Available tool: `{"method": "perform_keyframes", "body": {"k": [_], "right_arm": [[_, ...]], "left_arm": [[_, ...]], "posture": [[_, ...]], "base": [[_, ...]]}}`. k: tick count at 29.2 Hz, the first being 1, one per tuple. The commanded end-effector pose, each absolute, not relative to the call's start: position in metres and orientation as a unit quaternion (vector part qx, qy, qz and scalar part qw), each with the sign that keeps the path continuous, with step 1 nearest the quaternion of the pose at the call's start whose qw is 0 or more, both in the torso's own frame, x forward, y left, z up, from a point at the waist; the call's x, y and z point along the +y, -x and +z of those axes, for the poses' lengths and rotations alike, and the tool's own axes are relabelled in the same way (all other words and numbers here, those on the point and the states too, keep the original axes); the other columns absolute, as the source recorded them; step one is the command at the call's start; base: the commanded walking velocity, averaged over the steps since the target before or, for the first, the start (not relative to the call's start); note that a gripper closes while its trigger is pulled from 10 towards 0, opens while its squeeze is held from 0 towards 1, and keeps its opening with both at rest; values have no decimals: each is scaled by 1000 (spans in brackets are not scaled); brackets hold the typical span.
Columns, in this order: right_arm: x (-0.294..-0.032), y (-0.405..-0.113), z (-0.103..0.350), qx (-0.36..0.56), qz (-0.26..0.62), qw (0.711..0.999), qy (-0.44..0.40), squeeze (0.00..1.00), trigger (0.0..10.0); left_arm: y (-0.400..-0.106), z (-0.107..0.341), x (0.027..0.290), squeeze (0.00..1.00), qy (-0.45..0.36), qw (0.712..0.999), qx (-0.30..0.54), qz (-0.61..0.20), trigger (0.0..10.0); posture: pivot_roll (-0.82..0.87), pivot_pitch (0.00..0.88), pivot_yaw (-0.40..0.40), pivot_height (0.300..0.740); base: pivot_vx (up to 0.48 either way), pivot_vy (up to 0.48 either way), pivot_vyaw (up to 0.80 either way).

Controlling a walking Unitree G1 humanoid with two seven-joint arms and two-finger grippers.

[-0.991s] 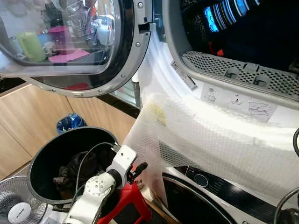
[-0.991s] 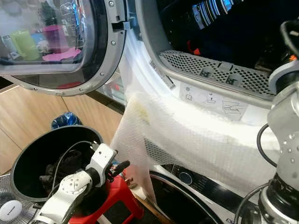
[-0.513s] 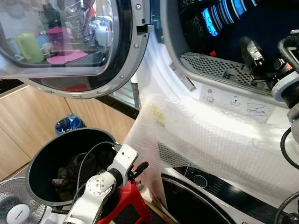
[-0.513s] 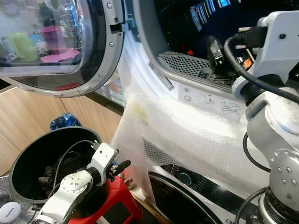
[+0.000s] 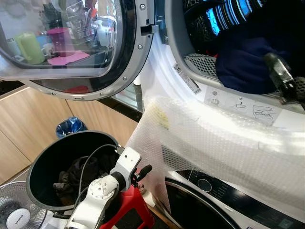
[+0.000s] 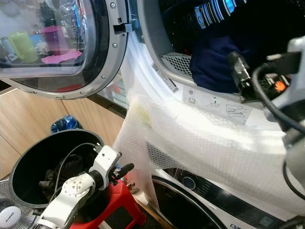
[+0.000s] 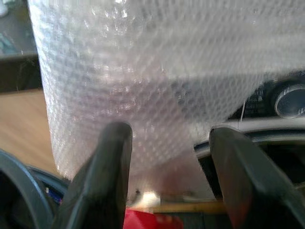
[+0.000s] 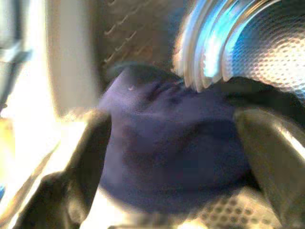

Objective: Clothes washing

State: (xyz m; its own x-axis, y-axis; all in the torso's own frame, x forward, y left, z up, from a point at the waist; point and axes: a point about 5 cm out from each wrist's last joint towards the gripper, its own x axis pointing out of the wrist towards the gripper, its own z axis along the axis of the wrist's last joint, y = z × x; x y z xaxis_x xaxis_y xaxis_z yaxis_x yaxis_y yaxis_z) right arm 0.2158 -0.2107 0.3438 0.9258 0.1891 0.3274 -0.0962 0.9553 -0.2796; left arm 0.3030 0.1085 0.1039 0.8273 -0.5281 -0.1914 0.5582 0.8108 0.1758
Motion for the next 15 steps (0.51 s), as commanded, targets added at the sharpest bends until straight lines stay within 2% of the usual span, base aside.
{"method": "perform_keyframes", "body": {"k": [1, 5, 7, 12, 15], "right_arm": [[-203, -207, 347, -198, 114, 964, 139, 0, 10000], [-195, -202, 350, -213, 149, 956, 139, 0, 10000], [-188, -189, 362, -277, 212, 932, 94, 0, 10000], [-173, -192, 344, -219, 295, 924, 102, 0, 10000], [-165, -203, 332, -174, 313, 928, 101, 0, 10000]], "left_arm": [[-302, 106, 111, 0, -109, 949, 67, -289, 10000], [-302, 106, 111, 0, -110, 949, 67, -289, 10000], [-302, 106, 111, 0, -110, 948, 68, -290, 10000], [-302, 105, 109, 0, -109, 947, 70, -294, 10000], [-302, 106, 108, 0, -109, 947, 69, -295, 10000]], "posture": [[38, 115, 69, 740], [38, 115, 69, 740], [38, 115, 69, 740], [34, 116, 68, 740], [36, 112, 67, 740]], "base": [[0, 0, 0], [0, 0, 0], [0, 0, 0], [0, 0, 0], [0, 0, 0]]}}
